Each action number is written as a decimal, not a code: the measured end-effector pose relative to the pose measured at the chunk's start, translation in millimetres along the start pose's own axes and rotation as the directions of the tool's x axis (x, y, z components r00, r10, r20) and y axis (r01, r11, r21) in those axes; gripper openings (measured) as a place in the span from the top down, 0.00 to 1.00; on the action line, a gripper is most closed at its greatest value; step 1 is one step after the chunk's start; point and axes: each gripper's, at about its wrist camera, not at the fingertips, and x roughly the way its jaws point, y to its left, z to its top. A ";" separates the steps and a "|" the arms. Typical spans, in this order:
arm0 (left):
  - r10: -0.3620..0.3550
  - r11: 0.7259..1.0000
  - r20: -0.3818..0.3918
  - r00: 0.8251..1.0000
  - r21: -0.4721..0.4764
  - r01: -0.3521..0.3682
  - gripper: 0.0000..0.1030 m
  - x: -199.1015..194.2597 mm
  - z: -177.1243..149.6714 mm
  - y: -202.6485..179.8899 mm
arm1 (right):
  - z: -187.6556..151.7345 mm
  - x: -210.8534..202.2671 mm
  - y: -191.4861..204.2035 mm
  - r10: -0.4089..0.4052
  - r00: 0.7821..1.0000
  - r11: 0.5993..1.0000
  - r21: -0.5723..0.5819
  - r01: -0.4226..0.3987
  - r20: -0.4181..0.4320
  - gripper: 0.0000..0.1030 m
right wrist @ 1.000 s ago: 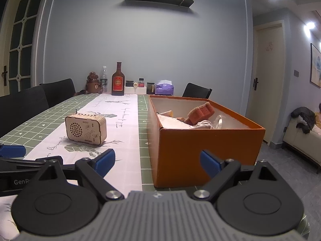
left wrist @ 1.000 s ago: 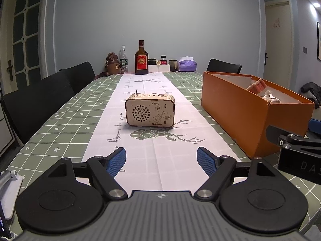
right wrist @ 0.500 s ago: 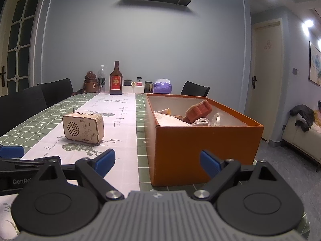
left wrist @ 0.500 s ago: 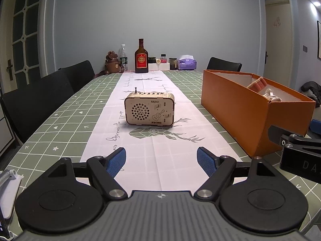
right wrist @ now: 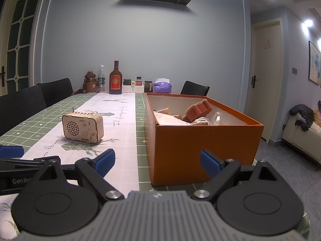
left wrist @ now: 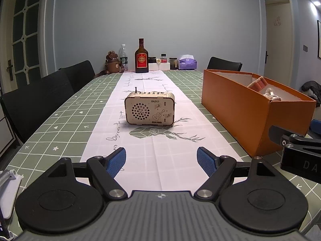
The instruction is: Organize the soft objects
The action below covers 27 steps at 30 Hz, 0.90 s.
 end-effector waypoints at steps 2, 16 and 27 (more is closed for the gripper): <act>-0.001 1.000 0.000 1.000 0.000 0.001 0.09 0.1 0.0 0.2 | -0.3 0.0 -0.5 -0.001 1.000 1.000 0.001 0.001 -0.001 0.12; 0.005 1.000 0.000 1.000 -0.005 -0.005 0.09 -0.8 -1.9 1.3 | -2.5 1.9 -0.6 0.001 1.000 1.000 -0.007 -0.001 -0.007 0.12; 0.008 1.000 0.003 1.000 -0.004 -0.008 0.09 -3.2 -1.0 0.9 | -4.0 2.4 -0.4 0.001 1.000 1.000 -0.010 -0.001 -0.012 0.12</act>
